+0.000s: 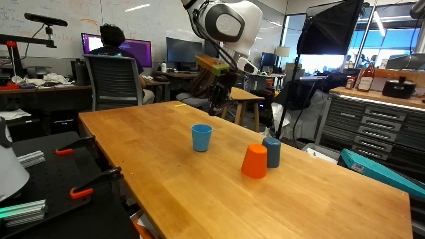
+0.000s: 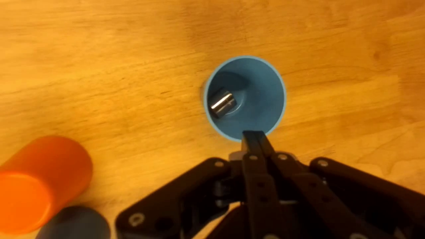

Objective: Put the silver object in the blue cup

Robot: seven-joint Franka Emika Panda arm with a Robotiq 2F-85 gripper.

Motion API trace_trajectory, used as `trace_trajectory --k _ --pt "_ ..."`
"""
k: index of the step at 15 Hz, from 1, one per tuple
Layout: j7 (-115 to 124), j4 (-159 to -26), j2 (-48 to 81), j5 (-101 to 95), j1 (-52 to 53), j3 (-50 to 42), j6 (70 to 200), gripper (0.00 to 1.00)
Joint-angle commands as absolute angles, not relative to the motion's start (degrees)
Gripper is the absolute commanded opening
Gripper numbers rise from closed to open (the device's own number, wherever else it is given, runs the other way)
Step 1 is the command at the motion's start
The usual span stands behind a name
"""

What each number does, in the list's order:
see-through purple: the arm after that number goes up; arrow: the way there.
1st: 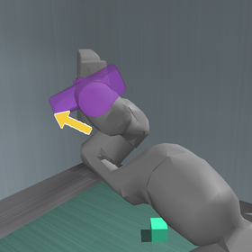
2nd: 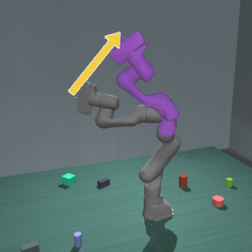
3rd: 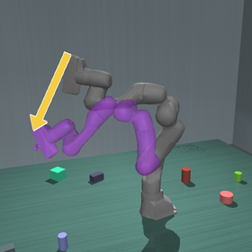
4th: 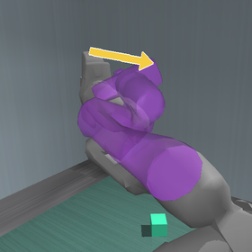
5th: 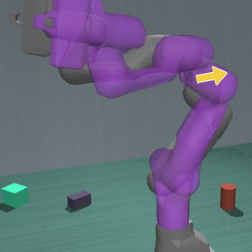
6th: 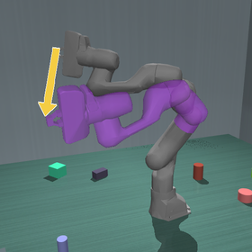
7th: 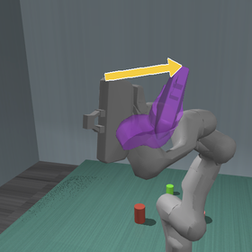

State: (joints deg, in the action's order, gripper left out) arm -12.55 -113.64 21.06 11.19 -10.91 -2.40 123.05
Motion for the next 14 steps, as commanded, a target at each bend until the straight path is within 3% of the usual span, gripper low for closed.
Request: trace_trajectory --k 1,2,9,10,11,13,14 --pt "-11.42 -113.89 16.12 0.61 -9.34 -5.47 120.96 0.31" --pt "-11.01 -114.04 15.33 -2.3 -9.3 -6.09 121.66 0.42" --pt "-12.46 -116.48 10.25 -7.83 -10.37 -7.59 123.16 0.95" --pt "-12.02 -116.52 9.98 -7.41 -10.35 -7.62 122.95 0.99" --pt "-12.24 -114.57 12.51 -6.56 -10.42 -7.41 122.59 0.85" --pt "-12.24 -114.93 11.89 -6.56 -10.4 -7.43 122.59 0.99" --pt "-12.24 -115.05 11.77 -6.56 -10.39 -7.44 122.59 1.0"
